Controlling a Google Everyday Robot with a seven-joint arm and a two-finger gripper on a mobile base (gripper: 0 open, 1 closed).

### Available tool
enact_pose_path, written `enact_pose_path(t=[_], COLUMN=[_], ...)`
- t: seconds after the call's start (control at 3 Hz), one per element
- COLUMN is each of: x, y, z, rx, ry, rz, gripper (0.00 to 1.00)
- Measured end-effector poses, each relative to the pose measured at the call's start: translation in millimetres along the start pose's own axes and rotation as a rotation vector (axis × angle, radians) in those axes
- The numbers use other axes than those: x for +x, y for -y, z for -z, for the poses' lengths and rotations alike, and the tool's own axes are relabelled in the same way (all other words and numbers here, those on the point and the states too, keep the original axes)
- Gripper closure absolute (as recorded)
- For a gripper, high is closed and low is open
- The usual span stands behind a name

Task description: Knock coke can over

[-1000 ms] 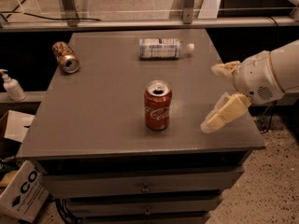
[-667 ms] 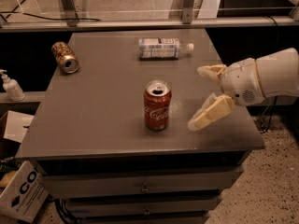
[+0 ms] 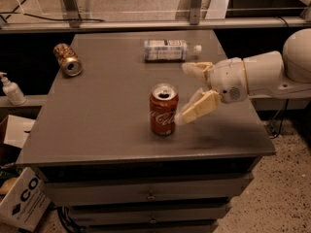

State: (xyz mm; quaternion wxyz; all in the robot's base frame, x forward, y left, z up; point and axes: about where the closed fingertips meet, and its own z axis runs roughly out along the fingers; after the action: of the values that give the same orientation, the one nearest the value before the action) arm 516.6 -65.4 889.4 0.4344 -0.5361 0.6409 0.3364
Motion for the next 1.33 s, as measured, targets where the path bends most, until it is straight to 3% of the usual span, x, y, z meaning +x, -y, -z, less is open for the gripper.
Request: enact_pose_path(t=[0.67, 1.33], x=[-34, -97], y=[-1, 19], z=[-56, -129], rx=[-0.091, -0.171], ry=[0.059, 0.062], rz=[0.050, 0.130], gripper=[0.00, 0.00])
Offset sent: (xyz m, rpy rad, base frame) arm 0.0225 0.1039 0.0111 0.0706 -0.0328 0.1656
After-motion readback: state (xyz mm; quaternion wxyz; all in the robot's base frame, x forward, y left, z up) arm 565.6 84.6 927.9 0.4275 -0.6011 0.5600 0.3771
